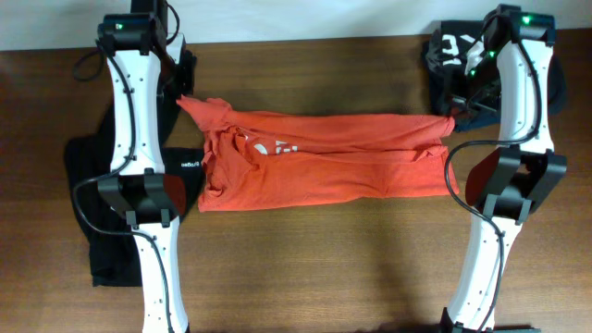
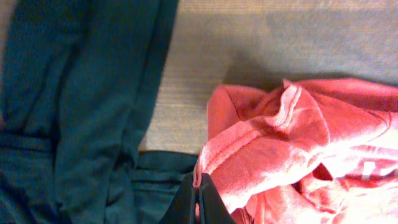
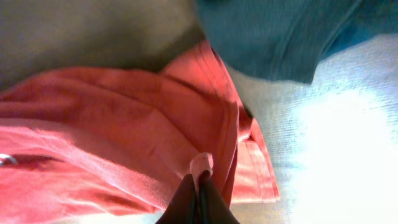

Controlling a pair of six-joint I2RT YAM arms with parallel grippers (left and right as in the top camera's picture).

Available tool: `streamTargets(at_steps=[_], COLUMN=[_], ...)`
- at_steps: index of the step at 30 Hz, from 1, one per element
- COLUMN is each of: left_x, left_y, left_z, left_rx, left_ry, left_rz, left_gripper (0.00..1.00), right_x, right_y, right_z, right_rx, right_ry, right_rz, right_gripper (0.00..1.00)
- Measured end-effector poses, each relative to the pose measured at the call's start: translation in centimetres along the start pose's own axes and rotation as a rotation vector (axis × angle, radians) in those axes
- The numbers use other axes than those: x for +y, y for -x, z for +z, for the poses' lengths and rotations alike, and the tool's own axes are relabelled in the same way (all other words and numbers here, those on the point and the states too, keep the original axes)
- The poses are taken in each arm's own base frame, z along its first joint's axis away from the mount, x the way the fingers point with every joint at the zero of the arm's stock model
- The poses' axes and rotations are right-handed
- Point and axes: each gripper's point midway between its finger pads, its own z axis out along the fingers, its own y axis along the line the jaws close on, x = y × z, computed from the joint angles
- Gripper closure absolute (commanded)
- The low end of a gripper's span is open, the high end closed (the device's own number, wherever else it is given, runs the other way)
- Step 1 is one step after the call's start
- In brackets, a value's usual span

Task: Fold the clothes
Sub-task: 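Fold the top edge down toward the bottom with both grippers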

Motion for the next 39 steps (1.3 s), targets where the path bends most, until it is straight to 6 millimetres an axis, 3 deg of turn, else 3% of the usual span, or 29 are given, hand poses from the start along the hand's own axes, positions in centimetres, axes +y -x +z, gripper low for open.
streamTargets(at_steps=[5,11,14,19,22,26,29,31,34,39], left_x=[-0.2,-0.3,-0.3,-0.3,-0.3,-0.2,-0.2,-0.2,-0.4,-1.1], left_y=[-1.1,-1.5,-1.1,0.9,2.0,4.3,4.9,5.0,3.6,0.4], left_z=[1.6,2.1,2.1,2.1,1.4,-1.2,-3.6,-5.9,-7.1,-6.7], left_rx=[0.067,0.088,0.073,-0.009,-0.064,-0.187,-0.246,-0.287,-0.256,-0.129], left_ry=[-0.005,-0.007,-0.007,-0.006,-0.003,0.002,0.006,0.008,-0.005,-0.042], left_rz=[0.036,0.069,0.077,0.079,0.079,0.078,0.078,0.077,0.079,0.115], left_gripper=[0.99,0.99,0.99,1.00,1.00,0.99,1.00,0.99,0.99,0.99], right_x=[-2.2,-5.1,-5.1,-3.5,-2.3,-0.9,-0.1,0.1,0.3,0.5], right_y=[-1.0,-0.7,0.0,1.4,2.9,4.8,4.9,4.1,3.9,3.6], right_z=[1.6,2.5,2.5,2.3,0.4,-4.6,-8.4,-9.8,-10.3,-9.1], right_rx=[0.076,0.081,0.053,-0.008,-0.090,-0.252,-0.347,-0.356,-0.363,-0.321], right_ry=[-0.006,-0.001,0.007,0.099,0.144,0.167,0.173,0.172,0.174,0.178], right_rz=[0.041,0.082,0.058,-0.026,-0.069,-0.124,-0.156,-0.161,-0.157,-0.137], right_gripper=[0.96,0.96,0.96,0.96,0.96,0.96,0.96,0.96,0.96,0.96])
